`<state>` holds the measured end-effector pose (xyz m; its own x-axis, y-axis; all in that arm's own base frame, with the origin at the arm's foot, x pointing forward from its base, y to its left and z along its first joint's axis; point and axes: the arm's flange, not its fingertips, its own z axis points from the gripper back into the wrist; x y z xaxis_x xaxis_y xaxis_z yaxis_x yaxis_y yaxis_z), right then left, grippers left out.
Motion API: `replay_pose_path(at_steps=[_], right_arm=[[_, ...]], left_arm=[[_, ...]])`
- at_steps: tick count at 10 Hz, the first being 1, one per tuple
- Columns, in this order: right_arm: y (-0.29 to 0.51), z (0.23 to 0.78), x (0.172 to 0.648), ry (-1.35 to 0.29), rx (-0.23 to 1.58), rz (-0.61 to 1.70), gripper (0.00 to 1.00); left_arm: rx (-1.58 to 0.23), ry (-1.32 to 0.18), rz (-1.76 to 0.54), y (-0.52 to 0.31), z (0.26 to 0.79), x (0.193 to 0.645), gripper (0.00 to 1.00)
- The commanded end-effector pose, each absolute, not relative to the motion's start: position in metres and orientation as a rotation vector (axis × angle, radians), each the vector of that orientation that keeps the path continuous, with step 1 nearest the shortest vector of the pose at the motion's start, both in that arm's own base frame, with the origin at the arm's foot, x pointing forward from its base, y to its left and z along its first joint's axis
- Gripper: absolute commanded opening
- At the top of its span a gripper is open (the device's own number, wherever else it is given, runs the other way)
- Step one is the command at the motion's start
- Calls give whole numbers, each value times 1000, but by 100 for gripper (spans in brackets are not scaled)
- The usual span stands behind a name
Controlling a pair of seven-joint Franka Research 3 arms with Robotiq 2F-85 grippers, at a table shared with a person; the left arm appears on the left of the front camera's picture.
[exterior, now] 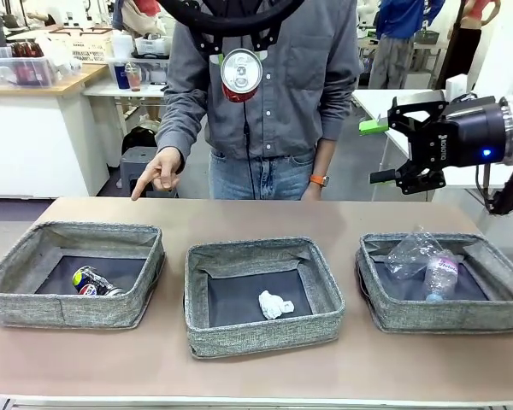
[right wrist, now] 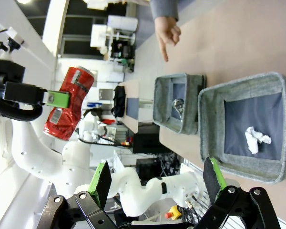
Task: Sort the waste into the appropriate baskets.
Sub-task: Place the picked waste into the Fabric basket indicated by the person.
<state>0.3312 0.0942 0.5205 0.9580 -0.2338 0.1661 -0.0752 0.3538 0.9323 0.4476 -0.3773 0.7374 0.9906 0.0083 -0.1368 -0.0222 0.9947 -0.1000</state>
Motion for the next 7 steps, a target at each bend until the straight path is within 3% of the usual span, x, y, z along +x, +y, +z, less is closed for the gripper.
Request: replay_pose_path(at_steps=[1, 7], right_arm=[[96, 518, 334, -313, 1237, -92, 100], [96, 518, 334, -313, 1237, -92, 100]], left_arm=[[-92, 121, 26, -376, 739, 445, 43], [-102, 137, 15, -377, 737, 448, 43]])
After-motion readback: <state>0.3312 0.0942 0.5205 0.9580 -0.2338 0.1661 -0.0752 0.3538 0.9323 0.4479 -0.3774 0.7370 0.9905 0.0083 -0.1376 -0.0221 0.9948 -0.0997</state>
